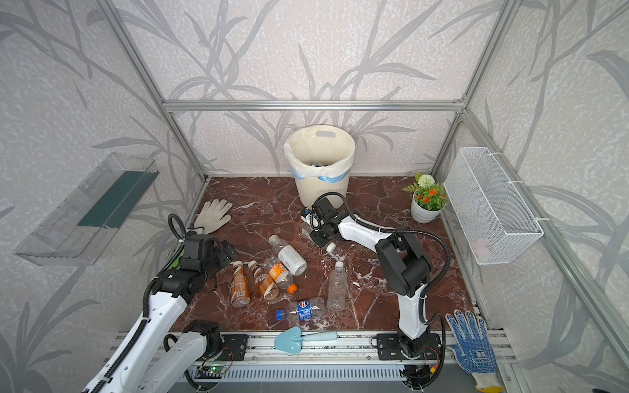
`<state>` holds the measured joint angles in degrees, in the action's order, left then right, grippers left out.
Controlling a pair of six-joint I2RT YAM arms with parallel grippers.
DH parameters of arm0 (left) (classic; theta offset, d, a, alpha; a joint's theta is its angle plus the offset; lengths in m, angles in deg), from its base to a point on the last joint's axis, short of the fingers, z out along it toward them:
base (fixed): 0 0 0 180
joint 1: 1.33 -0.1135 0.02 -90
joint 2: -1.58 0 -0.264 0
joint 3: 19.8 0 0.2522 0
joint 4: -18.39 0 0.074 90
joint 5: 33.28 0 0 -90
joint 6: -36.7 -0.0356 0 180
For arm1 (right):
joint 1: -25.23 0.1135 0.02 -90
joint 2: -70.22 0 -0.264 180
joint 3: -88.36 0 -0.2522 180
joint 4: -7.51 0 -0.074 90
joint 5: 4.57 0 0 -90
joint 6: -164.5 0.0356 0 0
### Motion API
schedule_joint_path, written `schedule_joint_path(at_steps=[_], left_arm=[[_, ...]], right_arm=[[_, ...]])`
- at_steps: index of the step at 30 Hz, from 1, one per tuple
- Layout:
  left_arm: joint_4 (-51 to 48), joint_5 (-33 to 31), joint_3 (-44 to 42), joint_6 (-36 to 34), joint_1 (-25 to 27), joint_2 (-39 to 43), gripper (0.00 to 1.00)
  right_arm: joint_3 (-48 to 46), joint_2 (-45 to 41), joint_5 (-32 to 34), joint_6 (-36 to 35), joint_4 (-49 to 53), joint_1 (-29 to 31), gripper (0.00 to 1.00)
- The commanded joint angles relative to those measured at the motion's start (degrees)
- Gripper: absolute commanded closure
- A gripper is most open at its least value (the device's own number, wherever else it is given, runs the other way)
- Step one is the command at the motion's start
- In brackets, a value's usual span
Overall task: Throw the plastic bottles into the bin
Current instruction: 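Grasp the green-labelled bottle with the right gripper while the left arm withdraws, then lift the green-labelled bottle over the bin with the right gripper and release it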
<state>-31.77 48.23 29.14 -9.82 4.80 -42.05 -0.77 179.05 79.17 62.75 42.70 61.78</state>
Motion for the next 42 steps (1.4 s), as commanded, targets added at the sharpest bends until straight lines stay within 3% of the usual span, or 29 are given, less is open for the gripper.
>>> schedule_joint_path(at_steps=[1, 8, 13, 18, 24, 27, 30, 32, 34, 36, 38, 40, 42], left_arm=[[-5.8, 1.1, -1.8, 6.2, -0.3, 3.0, 0.02], [-8.6, 3.5, -6.7, 10.1, -0.3, 11.2, 0.02], [-7.6, 5.1, -8.4, 10.9, -0.3, 11.9, 0.02], [-6.8, 5.6, -8.0, 9.5, -0.3, 10.8, 0.02], [-7.3, 4.6, -8.0, 8.9, -0.3, 12.9, 0.02], [-6.5, 4.8, -8.4, 9.0, -0.3, 13.8, 0.02], [-5.6, 5.5, -8.4, 8.3, -0.3, 13.8, 0.02], [-5.6, 5.3, -8.2, 7.8, -0.3, 13.3, 0.02], [-5.1, 5.6, -8.0, 7.5, -0.3, 12.7, 0.02], [-4.1, 6.3, -8.0, 7.3, -0.3, 12.2, 0.02], [-3.7, 6.9, -8.0, 7.2, -0.3, 12.0, 0.02], [-3.8, 7.2, -8.1, 6.5, -0.3, 12.1, 0.02], [-3.9, 7.2, -8.4, 6.1, -0.3, 12.4, 0.02]], right_arm=[[-1.7, -8.6, 2.0, 0.8, -2.3, 0.3, 0.65], [-12.4, -22.4, 5.3, 4.1, -10.9, -2.5, 0.64], [-17.4, -31.2, 6.7, 6.4, -13.9, -4.4, 0.64], [-16.2, -44.2, 9.2, 1.6, -16.9, -4.5, 0.63], [-14.9, -54.3, 13.4, -4.2, -28.6, -4.6, 0.60], [-9.7, -50.7, 9.8, -5.0, -31.4, -6.8, 0.58], [1.0, -39.9, -0.3, 1.7, -30.9, -12.1, 0.57], [14.2, -28.6, -8.1, 6.3, -25.3, -14.6, 0.57], [32.1, -14.9, -12.5, 5.9, -13.2, -14.7, 0.53], [50.5, -1.8, -14.1, 4.6, 1.2, -14.8, 0.37], [60.0, 3.6, -13.1, 3.3, 10.4, -14.8, 0.14], [58.9, 2.7, -11.3, 2.8, 11.1, -14.9, 0.01], [47.2, -3.4, -8.6, 4.1, 2.9, -15.0, 0.01]])
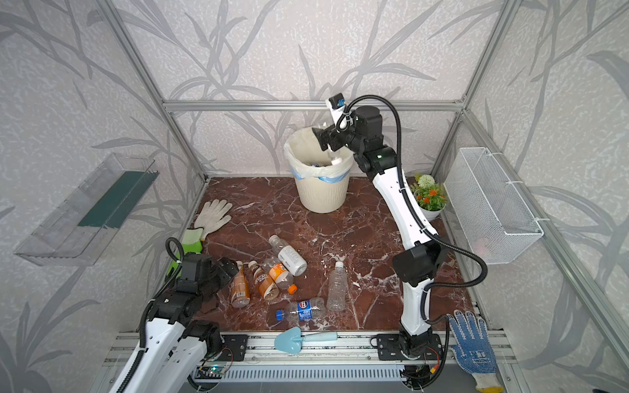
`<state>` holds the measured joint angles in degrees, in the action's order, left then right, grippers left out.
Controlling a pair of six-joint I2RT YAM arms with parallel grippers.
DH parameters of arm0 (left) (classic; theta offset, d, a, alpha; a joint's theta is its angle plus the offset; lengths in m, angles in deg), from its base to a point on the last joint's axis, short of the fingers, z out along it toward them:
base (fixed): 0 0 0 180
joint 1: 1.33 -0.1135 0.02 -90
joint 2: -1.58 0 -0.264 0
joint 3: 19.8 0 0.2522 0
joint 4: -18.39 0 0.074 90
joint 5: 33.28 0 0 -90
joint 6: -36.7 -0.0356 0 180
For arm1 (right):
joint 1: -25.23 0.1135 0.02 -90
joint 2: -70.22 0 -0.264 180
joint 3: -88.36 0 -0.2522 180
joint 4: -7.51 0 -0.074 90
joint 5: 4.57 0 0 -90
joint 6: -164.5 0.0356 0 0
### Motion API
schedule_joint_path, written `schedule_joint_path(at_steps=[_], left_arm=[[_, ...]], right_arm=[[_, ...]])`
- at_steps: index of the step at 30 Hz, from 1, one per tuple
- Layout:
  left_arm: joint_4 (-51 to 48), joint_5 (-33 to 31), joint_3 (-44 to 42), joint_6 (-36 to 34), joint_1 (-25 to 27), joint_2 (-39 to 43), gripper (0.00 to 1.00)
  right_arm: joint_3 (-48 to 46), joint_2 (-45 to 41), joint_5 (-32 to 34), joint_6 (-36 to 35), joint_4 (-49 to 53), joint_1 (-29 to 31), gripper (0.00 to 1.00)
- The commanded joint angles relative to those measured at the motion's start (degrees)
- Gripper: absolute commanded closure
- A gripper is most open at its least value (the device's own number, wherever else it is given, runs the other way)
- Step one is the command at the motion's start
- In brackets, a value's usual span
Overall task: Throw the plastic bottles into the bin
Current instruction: 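Lift the green-labelled bottle over the bin with the right gripper and release it, then grasp the nearest brown Nescafe bottle with the left gripper while the right arm withdraws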
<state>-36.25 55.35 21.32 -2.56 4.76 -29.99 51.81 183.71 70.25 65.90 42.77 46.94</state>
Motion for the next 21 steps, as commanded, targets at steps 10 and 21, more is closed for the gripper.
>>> schedule_joint_path(at_steps=[10, 21], left_arm=[[0.1, 1.1, -1.4, -0.2, -0.3, 1.2, 0.02], [-2.0, 2.0, -1.7, 3.6, -0.2, 2.9, 0.02]], right_arm=[[-42.8, -31.3, 1.9, 10.0, -16.8, -6.2, 0.01], [-76.5, -41.4, 4.7, 21.2, -24.2, -8.7, 0.00]])
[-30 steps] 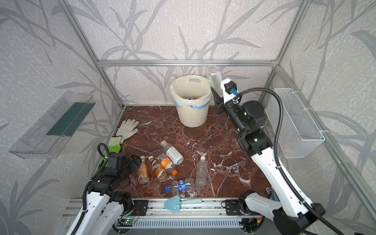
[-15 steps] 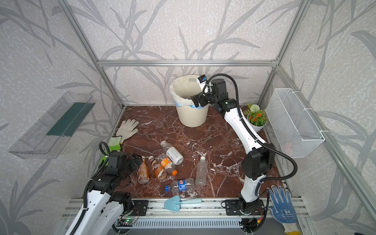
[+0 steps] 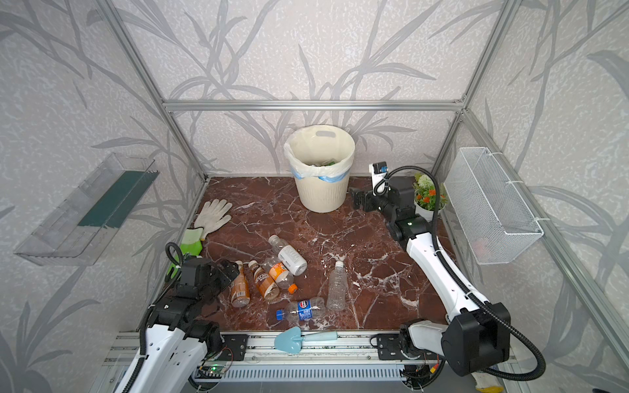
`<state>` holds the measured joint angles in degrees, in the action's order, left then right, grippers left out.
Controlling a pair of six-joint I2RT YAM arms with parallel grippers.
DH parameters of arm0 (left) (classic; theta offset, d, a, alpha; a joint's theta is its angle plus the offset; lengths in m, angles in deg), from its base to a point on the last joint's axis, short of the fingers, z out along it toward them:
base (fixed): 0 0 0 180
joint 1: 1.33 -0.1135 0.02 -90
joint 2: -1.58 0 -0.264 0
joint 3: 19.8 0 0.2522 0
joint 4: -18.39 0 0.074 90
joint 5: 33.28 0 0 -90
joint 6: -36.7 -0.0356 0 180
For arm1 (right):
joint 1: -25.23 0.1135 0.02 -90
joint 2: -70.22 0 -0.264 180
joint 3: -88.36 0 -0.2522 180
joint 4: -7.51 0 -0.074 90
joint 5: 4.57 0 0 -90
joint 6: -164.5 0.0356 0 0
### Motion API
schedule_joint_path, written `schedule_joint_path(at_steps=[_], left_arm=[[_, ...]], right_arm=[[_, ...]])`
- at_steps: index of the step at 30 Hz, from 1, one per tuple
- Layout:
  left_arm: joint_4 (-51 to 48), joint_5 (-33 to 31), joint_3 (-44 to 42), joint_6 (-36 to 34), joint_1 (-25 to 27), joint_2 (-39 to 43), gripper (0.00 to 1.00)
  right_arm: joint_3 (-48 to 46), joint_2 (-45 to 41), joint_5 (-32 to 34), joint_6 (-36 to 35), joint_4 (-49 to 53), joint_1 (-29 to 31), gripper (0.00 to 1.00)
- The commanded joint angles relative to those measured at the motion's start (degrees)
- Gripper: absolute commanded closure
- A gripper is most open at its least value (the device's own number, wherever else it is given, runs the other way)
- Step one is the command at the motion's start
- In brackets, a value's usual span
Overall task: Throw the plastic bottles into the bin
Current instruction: 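Grasp the nearest brown Nescafe bottle with the left gripper while the right arm withdraws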
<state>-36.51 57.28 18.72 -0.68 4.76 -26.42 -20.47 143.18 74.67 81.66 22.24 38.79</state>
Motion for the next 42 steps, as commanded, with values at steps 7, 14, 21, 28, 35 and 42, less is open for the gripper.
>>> schedule_joint_path(at_steps=[7, 14, 21, 28, 35, 42], left_arm=[[-0.9, 2.2, 0.1, 4.3, -0.2, -2.5, 0.02], [-0.6, 3.4, -1.3, 5.1, -0.2, -3.5, 0.05], [1.6, 6.9, -2.4, 3.4, -0.2, -7.5, 0.13], [1.6, 9.4, -3.0, 3.2, 0.6, -12.1, 0.18], [2.4, 9.1, -2.6, 1.7, 2.9, -18.5, 0.20], [3.5, 8.1, -2.1, 0.0, 3.8, -23.3, 0.29]], right_arm=[[-12.0, 2.1, -0.8, 11.9, -9.9, -0.6, 0.02], [-14.7, 9.7, -4.9, 14.8, -16.2, -0.6, 0.04], [-13.1, 13.2, -6.2, 15.7, -18.6, -0.6, 0.05], [-12.7, 13.8, -5.4, 14.8, -18.3, -0.6, 0.05], [-12.9, 15.0, -5.5, 15.3, -19.3, -0.6, 0.05], [-12.9, 15.2, -5.6, 15.2, -19.2, -1.2, 0.06]])
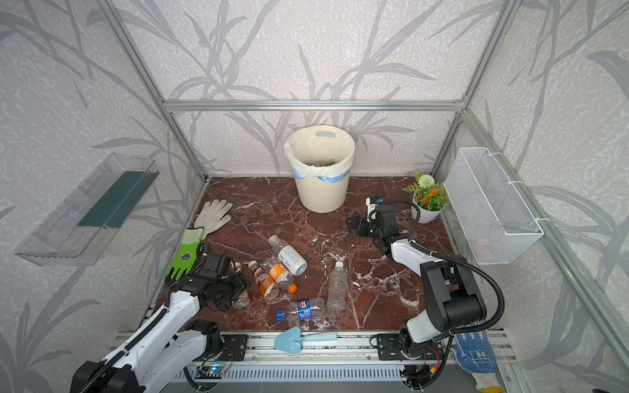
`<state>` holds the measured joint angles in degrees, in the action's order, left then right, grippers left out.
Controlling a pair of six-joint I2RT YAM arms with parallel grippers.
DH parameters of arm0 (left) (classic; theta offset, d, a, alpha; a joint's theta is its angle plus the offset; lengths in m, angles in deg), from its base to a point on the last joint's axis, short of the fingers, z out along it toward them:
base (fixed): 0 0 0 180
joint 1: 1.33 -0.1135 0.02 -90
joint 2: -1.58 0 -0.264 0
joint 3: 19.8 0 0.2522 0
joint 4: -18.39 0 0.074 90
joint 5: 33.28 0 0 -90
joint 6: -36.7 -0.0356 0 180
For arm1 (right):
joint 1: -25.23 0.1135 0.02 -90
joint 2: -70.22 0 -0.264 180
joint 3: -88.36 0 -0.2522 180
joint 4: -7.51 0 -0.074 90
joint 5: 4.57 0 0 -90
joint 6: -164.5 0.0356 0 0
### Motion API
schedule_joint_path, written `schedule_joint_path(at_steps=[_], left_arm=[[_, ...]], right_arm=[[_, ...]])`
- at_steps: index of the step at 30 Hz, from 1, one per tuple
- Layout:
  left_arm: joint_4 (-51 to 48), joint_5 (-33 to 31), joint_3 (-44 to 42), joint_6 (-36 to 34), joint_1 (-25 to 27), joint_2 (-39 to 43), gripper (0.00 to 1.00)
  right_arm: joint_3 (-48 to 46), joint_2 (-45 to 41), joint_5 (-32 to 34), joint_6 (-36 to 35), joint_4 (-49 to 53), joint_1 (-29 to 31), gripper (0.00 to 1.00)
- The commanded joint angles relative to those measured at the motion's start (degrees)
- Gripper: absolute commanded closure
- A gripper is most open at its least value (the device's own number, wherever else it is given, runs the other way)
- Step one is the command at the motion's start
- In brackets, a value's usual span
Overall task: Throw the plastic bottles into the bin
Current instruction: 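Grasp the nearest brown Nescafe bottle with the left gripper while the right arm withdraws, then lift the Nescafe bottle over the bin with the left gripper and drop it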
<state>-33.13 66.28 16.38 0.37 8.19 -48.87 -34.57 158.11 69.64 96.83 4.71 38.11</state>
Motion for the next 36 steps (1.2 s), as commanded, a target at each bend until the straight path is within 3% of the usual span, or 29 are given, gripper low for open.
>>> schedule_joint_path(at_steps=[1, 11, 16, 20, 28, 36], left_arm=[[0.2, -1.0, 0.2, -1.3, 0.3, -1.2, 0.31], [3.0, -1.4, 0.4, -4.3, 0.4, -6.0, 0.38], [3.7, -2.1, 1.0, -5.4, 0.4, -7.8, 0.30], [1.7, -3.6, 2.4, -5.3, 0.4, -8.3, 0.37], [1.0, -9.6, 3.6, -5.4, 0.3, -2.9, 0.46], [0.4, -13.7, 9.0, -9.5, 0.2, 6.9, 0.46]], right_arm=[[1.0, 0.2, -0.6, 0.0, -1.6, -0.6, 0.06], [1.6, -0.2, -0.8, -0.4, -0.5, -0.8, 0.06], [2.1, -0.5, -0.6, -1.0, 0.5, -0.8, 0.06], [2.1, -1.0, -0.6, -1.1, 1.0, -0.8, 0.06], [2.6, -2.7, -0.5, -2.4, 4.3, -0.8, 0.06], [3.5, -5.0, -0.6, -3.6, 8.1, -0.8, 0.06]])
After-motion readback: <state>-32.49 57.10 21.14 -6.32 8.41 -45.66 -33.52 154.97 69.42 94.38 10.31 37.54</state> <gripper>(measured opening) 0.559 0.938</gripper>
